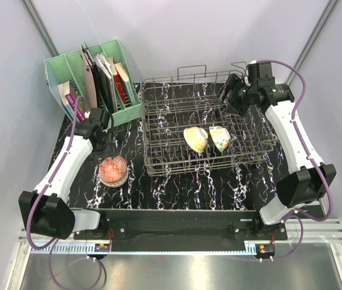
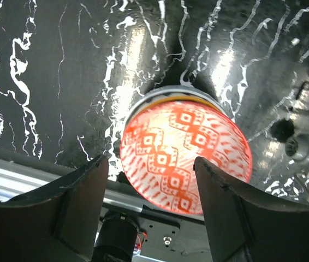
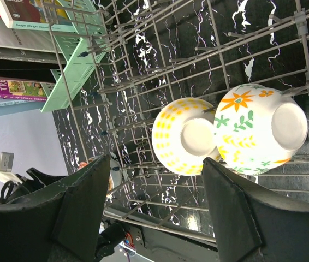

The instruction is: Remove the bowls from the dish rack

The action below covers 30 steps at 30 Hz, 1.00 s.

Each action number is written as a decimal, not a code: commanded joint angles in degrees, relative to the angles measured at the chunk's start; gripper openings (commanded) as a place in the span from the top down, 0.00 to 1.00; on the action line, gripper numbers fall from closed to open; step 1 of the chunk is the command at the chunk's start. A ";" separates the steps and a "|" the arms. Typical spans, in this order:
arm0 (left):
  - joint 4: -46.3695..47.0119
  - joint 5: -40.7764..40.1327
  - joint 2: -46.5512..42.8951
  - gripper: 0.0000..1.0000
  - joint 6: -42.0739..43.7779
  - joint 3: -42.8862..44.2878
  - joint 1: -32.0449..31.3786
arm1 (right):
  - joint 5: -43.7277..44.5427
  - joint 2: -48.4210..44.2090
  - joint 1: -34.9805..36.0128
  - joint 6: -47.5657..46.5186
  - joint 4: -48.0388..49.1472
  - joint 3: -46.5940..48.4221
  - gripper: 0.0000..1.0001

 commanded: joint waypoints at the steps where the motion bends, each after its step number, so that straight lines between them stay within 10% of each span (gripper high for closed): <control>1: 4.50 2.11 0.22 0.31 2.18 -1.96 3.14 | -0.29 -0.03 0.41 -1.00 2.07 0.01 0.24; 13: 8.73 6.59 4.97 0.37 3.76 -4.86 7.53 | -0.38 -0.12 0.49 -0.91 2.86 -1.21 0.23; 30: 9.34 5.89 2.43 0.75 3.15 -8.91 7.71 | -1.17 1.11 0.49 -0.12 3.65 -1.57 0.23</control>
